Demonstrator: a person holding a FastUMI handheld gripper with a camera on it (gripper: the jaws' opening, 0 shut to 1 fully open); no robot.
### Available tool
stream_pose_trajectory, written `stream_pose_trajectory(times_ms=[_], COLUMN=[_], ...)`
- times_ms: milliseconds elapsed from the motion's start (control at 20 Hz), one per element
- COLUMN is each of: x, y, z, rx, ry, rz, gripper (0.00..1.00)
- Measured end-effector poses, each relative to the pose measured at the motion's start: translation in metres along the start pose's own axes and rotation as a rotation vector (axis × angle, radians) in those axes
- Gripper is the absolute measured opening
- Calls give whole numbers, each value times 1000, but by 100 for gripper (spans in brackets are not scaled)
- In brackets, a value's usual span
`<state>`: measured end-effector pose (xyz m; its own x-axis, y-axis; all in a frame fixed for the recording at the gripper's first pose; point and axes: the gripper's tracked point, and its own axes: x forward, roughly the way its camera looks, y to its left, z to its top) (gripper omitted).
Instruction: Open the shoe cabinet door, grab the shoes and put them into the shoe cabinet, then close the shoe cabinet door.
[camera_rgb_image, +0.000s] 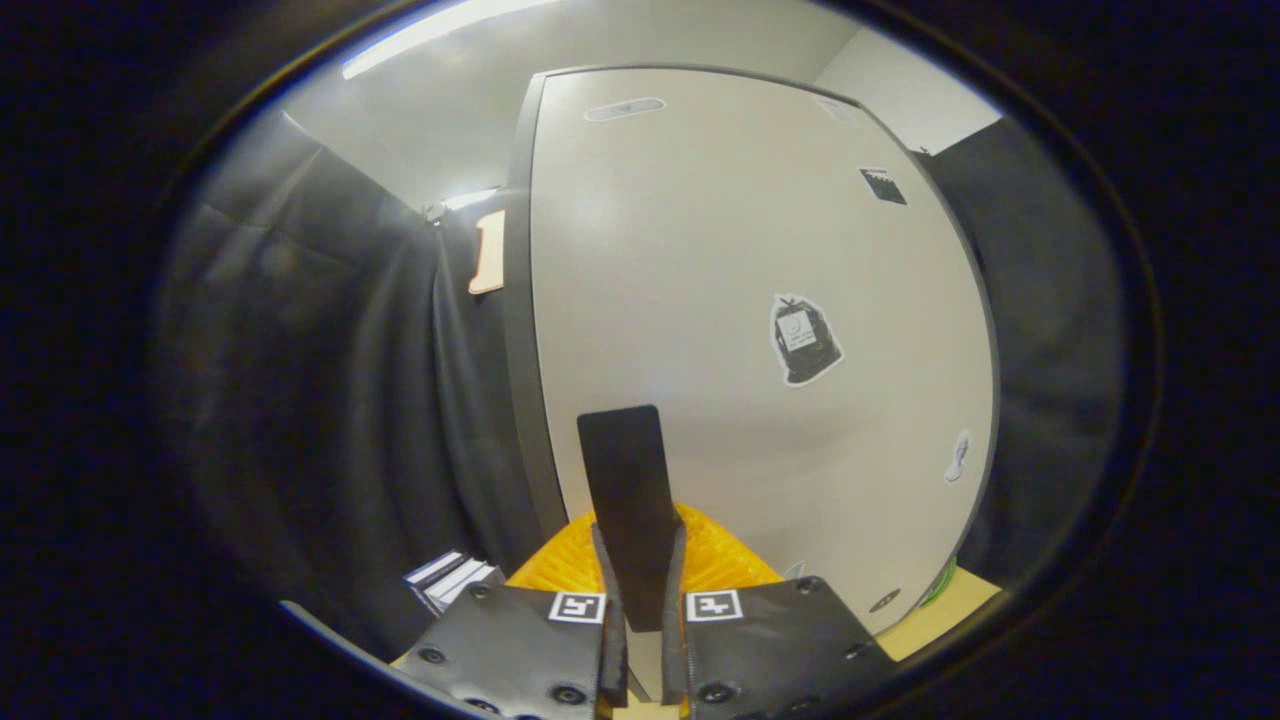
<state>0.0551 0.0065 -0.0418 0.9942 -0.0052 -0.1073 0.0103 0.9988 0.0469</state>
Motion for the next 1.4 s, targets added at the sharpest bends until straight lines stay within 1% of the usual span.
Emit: stream_pose_trajectory(times_ms=[350,700,850,1100,1400], x=[-39,-78,-93,-111,-134], y=[-9,-31,-39,-49,-61], z=[3,9,11,16,23], rx=[-14,-20,-27,-19,-25], ry=[-39,-50,-50,-44,-34], rz=[-44,-96,-103,-80,-4], gripper=[15,15,15,15,14])
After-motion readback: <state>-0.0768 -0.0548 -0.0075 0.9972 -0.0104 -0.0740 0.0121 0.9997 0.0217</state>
